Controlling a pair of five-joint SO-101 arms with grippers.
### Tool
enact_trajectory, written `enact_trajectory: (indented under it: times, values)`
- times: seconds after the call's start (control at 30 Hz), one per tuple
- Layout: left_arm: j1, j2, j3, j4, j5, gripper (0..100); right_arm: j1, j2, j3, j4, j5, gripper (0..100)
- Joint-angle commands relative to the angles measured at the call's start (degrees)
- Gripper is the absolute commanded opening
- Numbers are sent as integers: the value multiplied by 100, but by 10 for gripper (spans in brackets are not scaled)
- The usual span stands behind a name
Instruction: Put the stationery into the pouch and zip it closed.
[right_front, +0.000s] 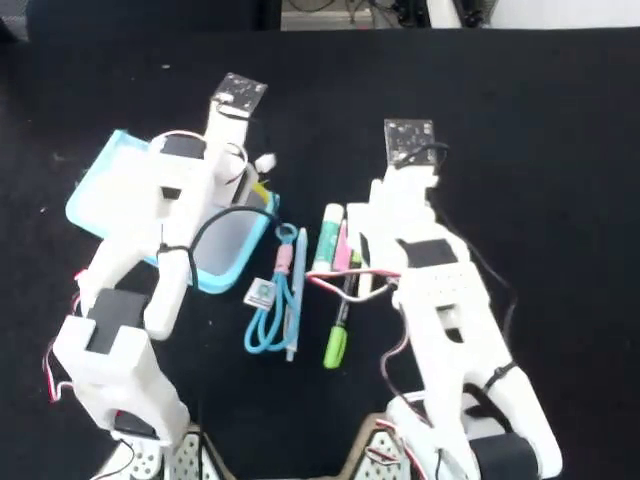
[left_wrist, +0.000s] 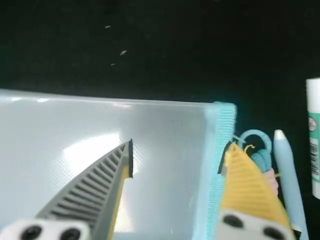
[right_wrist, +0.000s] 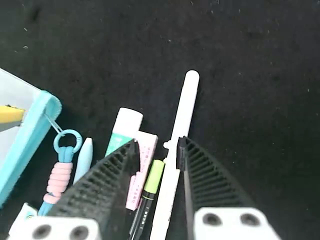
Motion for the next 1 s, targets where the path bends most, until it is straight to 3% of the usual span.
enact_trajectory:
  times: [0.0,0.33,0.57,0.63,0.83,0.97]
  values:
    - [-22,-79,-321,53,-26,293,35,4,-13,-123,-44,134]
    - [-1200,-510,224,870,-343,270,-1547,4,576,-571,-26,134]
    - [-1429,-1943,2290,-132,-264,257,-2611,22,1262,-1697,-44,134]
    - [-1455,-2321,2747,-519,53,257,-2857,22,1429,-1960,-44,134]
    - [-1534,-2769,3512,-1169,1187,257,-2919,119,1446,-2004,-44,134]
    - [-1604,-2760,3793,-1468,1521,257,-2919,954,796,-1538,-53,134]
